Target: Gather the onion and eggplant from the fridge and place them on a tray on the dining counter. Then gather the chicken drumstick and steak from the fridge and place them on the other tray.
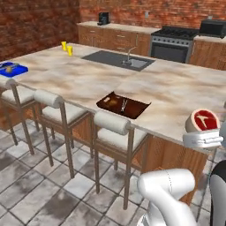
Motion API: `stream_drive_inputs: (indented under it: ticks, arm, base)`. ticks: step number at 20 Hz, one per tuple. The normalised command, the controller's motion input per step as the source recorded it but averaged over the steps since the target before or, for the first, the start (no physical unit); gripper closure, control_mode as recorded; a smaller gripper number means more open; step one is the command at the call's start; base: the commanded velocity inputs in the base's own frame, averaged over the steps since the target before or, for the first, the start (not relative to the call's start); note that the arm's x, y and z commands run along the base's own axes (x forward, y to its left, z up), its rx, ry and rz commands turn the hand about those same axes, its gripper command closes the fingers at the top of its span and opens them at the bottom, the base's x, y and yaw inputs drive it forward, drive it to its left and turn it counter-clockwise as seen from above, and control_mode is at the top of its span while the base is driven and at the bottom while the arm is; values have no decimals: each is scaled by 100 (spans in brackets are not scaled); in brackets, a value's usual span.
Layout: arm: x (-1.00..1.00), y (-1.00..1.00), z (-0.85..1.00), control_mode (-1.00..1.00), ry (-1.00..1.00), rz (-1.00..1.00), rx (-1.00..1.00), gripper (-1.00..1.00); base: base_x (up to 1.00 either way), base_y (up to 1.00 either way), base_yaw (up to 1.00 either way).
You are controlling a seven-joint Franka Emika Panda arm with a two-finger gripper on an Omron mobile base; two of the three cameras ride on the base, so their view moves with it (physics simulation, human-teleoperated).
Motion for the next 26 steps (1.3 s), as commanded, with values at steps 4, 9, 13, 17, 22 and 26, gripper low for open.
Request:
stream_drive_inputs:
  ticks: [4,9,13,17,22,26]
  arm:
    - [0,0,0,100,0,0,0,100]
    - [0,0,0,100,0,0,0,100]
    - [0,0,0,100,0,0,0,100]
    - [0,0,0,100,0,0,0,100]
    - [0,0,0,100,0,0,0,100]
    - [0,0,0,100,0,0,0,100]
  base:
    - [46,63,-53]
    - [19,76,-49]
    - [18,80,-47]
    - [22,77,-46]
    - [51,65,-42]
    - [66,59,-36]
